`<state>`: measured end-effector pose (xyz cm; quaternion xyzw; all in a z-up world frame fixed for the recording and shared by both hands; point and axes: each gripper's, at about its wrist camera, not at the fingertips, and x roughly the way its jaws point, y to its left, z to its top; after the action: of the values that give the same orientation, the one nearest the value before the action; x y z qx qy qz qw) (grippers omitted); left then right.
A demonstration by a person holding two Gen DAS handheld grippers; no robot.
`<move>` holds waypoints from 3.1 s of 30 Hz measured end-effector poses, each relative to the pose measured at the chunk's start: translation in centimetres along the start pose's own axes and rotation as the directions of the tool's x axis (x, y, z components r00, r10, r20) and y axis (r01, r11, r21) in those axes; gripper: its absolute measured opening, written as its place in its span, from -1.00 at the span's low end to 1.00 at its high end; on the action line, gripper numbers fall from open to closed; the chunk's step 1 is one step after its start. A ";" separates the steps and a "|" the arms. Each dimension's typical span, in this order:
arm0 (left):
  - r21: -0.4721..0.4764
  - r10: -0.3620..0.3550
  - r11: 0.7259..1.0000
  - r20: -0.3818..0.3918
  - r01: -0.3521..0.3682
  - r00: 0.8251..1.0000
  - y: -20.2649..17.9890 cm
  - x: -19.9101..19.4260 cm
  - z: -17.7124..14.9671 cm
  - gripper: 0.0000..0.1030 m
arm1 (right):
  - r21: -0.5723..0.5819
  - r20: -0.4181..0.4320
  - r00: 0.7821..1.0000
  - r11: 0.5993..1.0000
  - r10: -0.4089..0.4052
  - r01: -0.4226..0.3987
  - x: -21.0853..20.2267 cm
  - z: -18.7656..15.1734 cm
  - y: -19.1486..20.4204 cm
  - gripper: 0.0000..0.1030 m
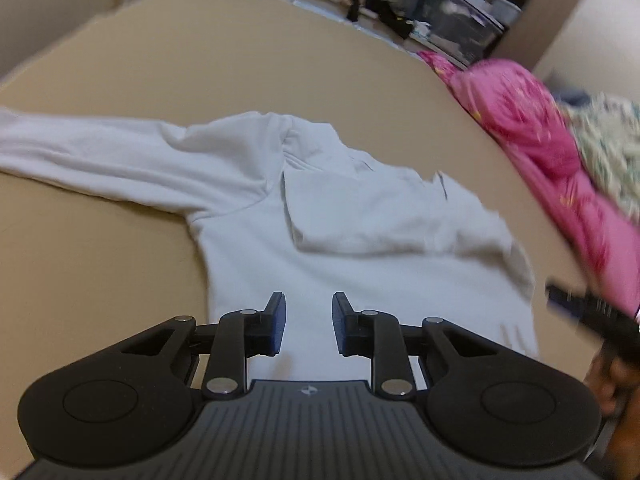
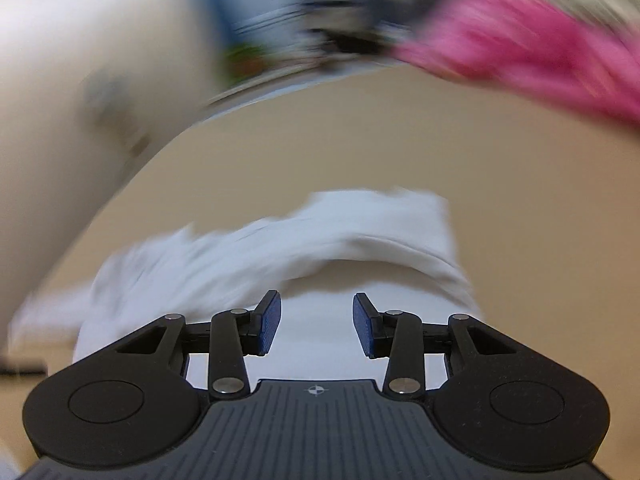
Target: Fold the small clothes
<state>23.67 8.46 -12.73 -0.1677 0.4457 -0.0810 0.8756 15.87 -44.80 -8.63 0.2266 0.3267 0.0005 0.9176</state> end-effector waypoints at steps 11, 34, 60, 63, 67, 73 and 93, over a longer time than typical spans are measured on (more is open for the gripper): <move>-0.206 -0.102 0.975 -0.086 0.082 0.991 2.5 10.5 3.6 -0.21 | 0.458 -0.006 0.995 0.885 0.100 -0.087 7.0 2.3 -6.3 -0.08; -0.149 0.083 0.987 0.114 -0.066 0.990 3.6 5.6 6.9 -0.71 | 0.460 -0.204 0.968 0.859 -0.144 0.225 7.4 2.7 -6.7 -0.73; 0.009 0.034 0.999 0.223 -0.037 0.974 1.4 5.4 9.5 -0.99 | -0.011 -0.087 0.979 0.983 -0.185 0.185 9.7 3.9 -0.2 -0.32; -0.003 0.056 0.998 0.280 -0.057 0.958 1.8 3.9 9.9 -0.97 | -0.021 -0.152 0.958 0.970 -0.244 0.243 10.4 3.5 -1.0 -0.32; -0.028 0.134 0.991 0.245 -0.131 0.960 2.5 4.9 9.9 -0.91 | -0.029 -0.162 0.955 0.969 -0.248 0.247 10.7 3.6 -1.0 -0.32; 0.034 0.038 0.999 0.124 -0.043 0.992 1.2 8.2 8.6 -0.78 | -0.055 -0.115 0.966 0.972 -0.232 0.227 10.2 3.7 -0.4 -0.19; -0.729 0.595 0.590 0.103 -0.346 0.797 25.5 -2.2 12.2 -0.29 | -0.143 -0.129 0.975 0.976 -0.181 0.163 10.0 3.4 1.1 -0.14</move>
<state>32.00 35.51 -13.75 -0.3599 0.3152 0.3553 0.8030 25.91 -43.76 -11.85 0.1357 0.4084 -0.0414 0.9017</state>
